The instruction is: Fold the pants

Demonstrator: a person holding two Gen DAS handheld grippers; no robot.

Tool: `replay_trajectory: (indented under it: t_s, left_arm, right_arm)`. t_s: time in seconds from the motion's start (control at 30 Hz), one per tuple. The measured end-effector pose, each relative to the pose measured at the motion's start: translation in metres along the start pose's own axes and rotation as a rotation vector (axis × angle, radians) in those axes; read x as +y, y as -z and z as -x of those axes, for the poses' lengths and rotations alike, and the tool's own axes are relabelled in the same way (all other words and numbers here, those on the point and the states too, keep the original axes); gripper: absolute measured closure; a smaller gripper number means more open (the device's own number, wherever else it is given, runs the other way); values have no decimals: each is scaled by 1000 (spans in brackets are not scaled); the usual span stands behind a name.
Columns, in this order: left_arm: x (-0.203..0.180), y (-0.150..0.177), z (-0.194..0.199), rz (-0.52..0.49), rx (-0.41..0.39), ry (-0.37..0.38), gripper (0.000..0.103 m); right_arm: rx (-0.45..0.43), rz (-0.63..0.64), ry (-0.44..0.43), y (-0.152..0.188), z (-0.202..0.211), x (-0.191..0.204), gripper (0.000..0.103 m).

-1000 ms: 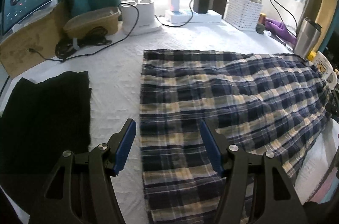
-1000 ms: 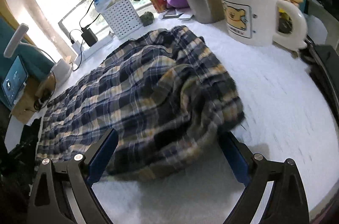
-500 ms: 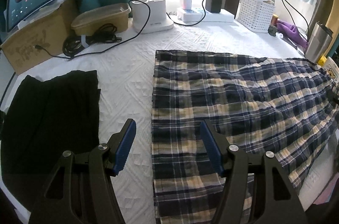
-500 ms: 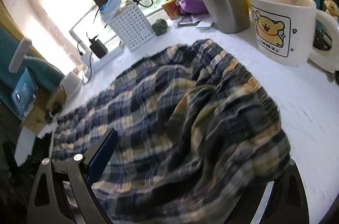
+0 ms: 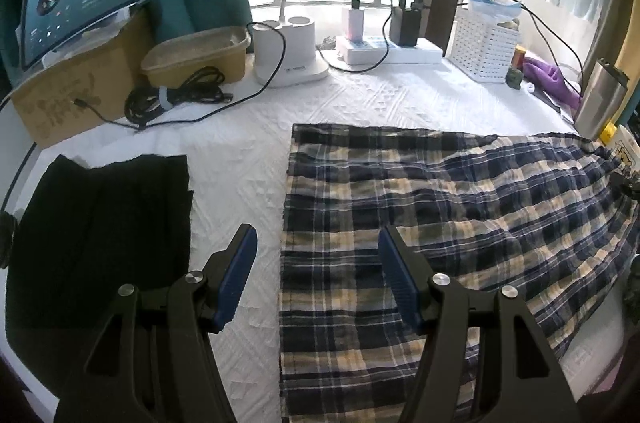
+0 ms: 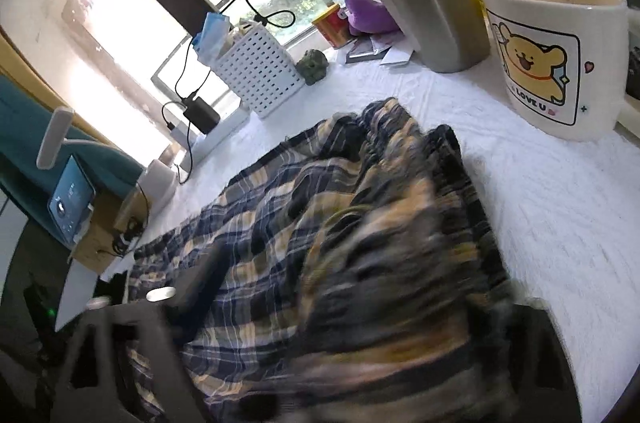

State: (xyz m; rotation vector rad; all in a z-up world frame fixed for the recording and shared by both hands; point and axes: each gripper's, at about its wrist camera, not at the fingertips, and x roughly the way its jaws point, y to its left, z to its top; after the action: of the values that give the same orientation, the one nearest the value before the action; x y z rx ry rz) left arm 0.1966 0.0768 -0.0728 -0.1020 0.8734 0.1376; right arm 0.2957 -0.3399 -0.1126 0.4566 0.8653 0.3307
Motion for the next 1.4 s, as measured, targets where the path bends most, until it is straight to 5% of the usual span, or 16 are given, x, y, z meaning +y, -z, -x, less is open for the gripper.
replay_trajectory:
  t_s: [0.23, 0.63, 0.8, 0.93, 1.4]
  left_arm:
    - [12, 0, -21, 1, 47, -7, 40]
    - [-3, -4, -48, -99, 93, 64, 42]
    - [-1, -1, -55, -80, 93, 105, 81]
    - [4, -2, -56, -72, 83, 122, 92]
    - [27, -4, -38, -6, 36, 96, 90]
  right_arm:
    - [10, 2, -35, 1, 0, -1, 86]
    - [-45, 44, 13, -12, 19, -11, 91]
    - [-34, 55, 35, -12, 18, -9, 91]
    - [-39, 56, 42, -12, 20, -7, 91]
    - [-49, 97, 129, -14, 23, 11, 91]
